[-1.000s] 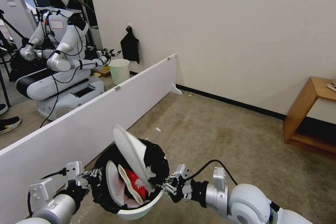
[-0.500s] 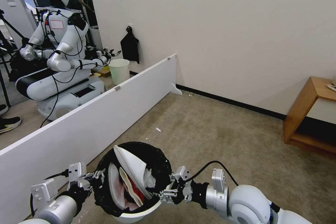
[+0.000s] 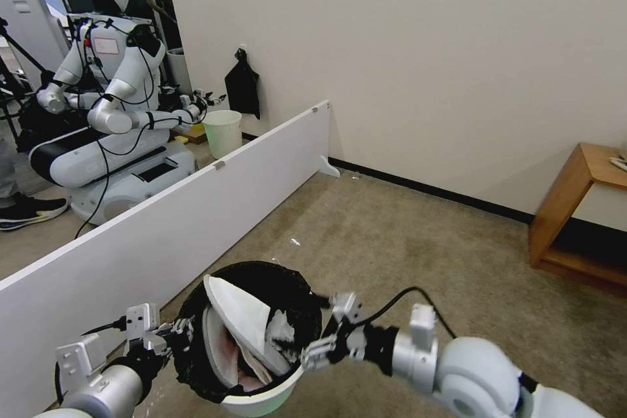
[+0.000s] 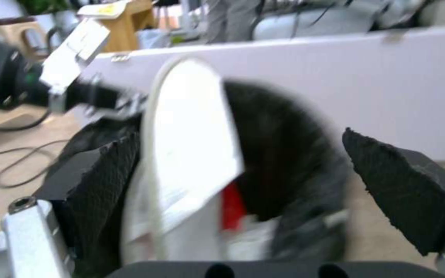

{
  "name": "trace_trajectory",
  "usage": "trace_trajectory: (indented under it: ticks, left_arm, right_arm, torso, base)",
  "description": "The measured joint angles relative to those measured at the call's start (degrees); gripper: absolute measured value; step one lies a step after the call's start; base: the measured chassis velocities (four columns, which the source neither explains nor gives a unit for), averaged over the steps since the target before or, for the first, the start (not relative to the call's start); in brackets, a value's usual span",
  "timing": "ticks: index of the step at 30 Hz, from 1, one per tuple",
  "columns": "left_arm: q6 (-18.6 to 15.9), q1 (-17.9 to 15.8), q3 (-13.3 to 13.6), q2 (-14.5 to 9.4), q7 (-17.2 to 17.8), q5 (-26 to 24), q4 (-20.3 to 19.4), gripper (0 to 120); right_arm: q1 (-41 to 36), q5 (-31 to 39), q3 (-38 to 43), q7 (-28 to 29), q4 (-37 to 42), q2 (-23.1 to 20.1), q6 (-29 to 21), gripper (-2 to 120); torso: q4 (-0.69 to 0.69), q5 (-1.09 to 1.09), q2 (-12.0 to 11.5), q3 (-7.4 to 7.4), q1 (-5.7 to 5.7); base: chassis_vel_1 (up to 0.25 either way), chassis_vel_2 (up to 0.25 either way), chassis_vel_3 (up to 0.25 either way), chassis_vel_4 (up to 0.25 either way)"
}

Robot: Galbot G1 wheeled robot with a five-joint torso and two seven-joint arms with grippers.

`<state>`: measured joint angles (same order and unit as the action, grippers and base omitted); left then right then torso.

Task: Pick up the trash bin, then pick up the garbage from the floor and place it into the trash bin.

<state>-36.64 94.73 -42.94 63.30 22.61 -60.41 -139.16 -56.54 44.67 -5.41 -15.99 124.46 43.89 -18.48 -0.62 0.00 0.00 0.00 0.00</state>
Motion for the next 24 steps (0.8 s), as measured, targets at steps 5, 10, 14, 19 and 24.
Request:
trace_trajectory:
  ticks: [5,10,14,19,24]
  left_arm:
    - [0.0,1.0,-0.7,-0.5,0.0,0.0,0.0,4]
    - [0.0,1.4,-1.3,-0.4,-0.2,0.4,0.0,4]
    - [0.0,2.8,-2.7,0.7,-0.6,1.9,-0.9,4]
    - [0.2,3.3,-2.7,1.1,-0.8,3.5,-1.1,4]
    - [0.7,3.3,-2.7,2.1,-1.4,5.8,-0.9,4]
  right_arm:
    - [-4.0,0.3,11.8,2.0,3.4,-3.0,3.1,100]
    - [-9.6,1.8,23.7,5.1,4.5,-4.5,2.0,100]
    - [-11.9,1.2,29.5,9.8,3.4,-1.6,2.9,100]
    - [-20.8,-5.2,37.3,16.1,3.3,3.2,5.2,100]
    - [-29.6,-14.6,47.1,17.0,5.3,8.3,5.3,100]
  torso:
    - [0.01,0.0,0.0,0.0,0.0]
    - [-0.07,0.0,0.0,0.0,0.0]
    - [0.06,0.01,0.0,0.0,0.0]
    - [0.0,0.01,0.0,0.0,0.0]
    - [-0.02,-0.01,0.0,0.0,0.0]
  base:
    - [0.0,0.0,0.0,0.0]
    - [0.0,0.0,0.0,0.0]
    - [0.0,0.0,0.0,0.0]
    - [0.0,0.0,0.0,0.0]
    - [0.0,0.0,0.0,0.0]
